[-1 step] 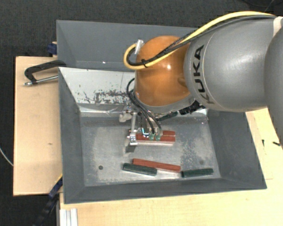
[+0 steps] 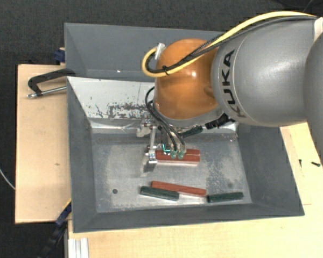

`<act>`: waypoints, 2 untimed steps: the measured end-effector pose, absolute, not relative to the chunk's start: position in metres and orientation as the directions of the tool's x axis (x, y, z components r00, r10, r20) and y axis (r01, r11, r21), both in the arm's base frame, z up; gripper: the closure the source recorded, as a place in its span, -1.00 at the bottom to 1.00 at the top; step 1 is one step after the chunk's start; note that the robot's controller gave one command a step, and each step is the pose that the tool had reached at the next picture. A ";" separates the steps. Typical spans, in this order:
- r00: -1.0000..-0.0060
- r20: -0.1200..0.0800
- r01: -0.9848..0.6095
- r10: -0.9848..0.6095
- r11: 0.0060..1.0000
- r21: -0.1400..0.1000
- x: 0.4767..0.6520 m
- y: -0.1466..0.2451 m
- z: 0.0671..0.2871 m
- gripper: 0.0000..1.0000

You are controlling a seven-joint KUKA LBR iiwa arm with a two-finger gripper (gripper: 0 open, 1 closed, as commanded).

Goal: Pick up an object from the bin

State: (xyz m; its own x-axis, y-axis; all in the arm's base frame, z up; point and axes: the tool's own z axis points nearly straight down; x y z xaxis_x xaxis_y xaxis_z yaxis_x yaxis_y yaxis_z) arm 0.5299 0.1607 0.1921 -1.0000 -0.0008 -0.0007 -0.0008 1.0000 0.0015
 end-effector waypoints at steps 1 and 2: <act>-0.998 -0.007 -0.063 -0.063 0.998 0.003 0.515 0.149 0.155 -1.00; -0.987 -0.005 -0.162 -0.162 0.987 0.001 0.521 0.135 0.089 -1.00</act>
Offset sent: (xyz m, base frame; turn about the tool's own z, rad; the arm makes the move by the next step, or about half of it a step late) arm -0.0071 -0.0317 -0.1205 -0.1762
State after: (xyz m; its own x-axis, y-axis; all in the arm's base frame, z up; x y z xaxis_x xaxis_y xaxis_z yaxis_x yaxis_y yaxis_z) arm 0.5206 0.1351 0.0887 -0.9868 -0.1619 -0.0049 -0.1619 0.9868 0.0012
